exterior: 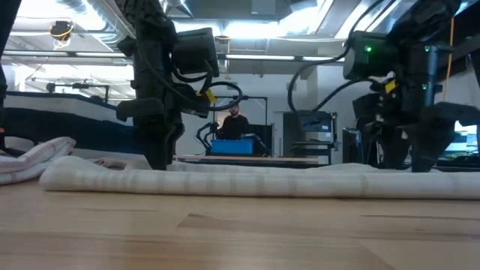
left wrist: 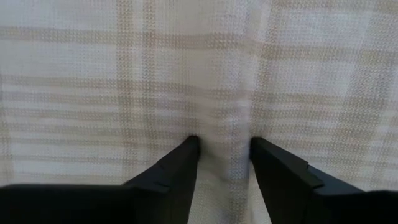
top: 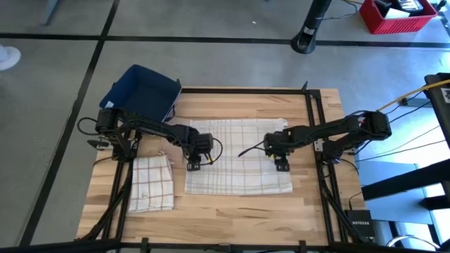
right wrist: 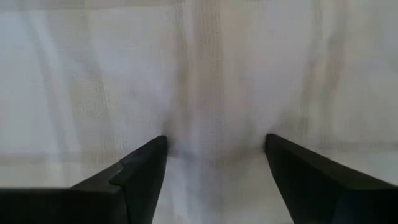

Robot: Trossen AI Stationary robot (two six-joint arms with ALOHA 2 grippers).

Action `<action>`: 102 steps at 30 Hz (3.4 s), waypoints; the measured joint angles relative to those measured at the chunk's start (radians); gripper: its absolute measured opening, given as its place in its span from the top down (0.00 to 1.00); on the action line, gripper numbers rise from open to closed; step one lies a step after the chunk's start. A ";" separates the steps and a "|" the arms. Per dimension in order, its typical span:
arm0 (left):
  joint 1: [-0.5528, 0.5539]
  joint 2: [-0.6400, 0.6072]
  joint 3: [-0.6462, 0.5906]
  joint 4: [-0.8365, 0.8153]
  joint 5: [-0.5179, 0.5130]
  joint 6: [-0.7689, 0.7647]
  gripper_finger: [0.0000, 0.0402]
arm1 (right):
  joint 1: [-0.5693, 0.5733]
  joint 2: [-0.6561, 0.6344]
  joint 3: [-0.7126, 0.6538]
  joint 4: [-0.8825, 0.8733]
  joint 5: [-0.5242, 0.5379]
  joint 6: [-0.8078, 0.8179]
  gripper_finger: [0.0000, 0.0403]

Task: Fold towel
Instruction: Fold the right white patterned towel

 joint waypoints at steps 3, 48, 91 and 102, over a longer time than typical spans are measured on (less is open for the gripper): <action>0.000 0.000 0.000 0.000 0.001 0.006 0.67 | 0.000 0.043 0.006 0.004 0.022 0.000 0.37; 0.179 -0.436 0.005 -0.042 -0.302 0.137 0.99 | -0.081 -0.497 0.072 -0.046 0.423 0.011 0.99; -0.356 -0.433 -0.198 0.077 -0.150 -0.262 0.86 | 0.475 -0.367 -0.096 0.192 -0.053 0.770 0.96; -0.333 -0.433 -0.162 0.052 -0.073 -0.238 0.58 | 0.602 -0.252 -0.095 0.448 -0.195 1.155 0.58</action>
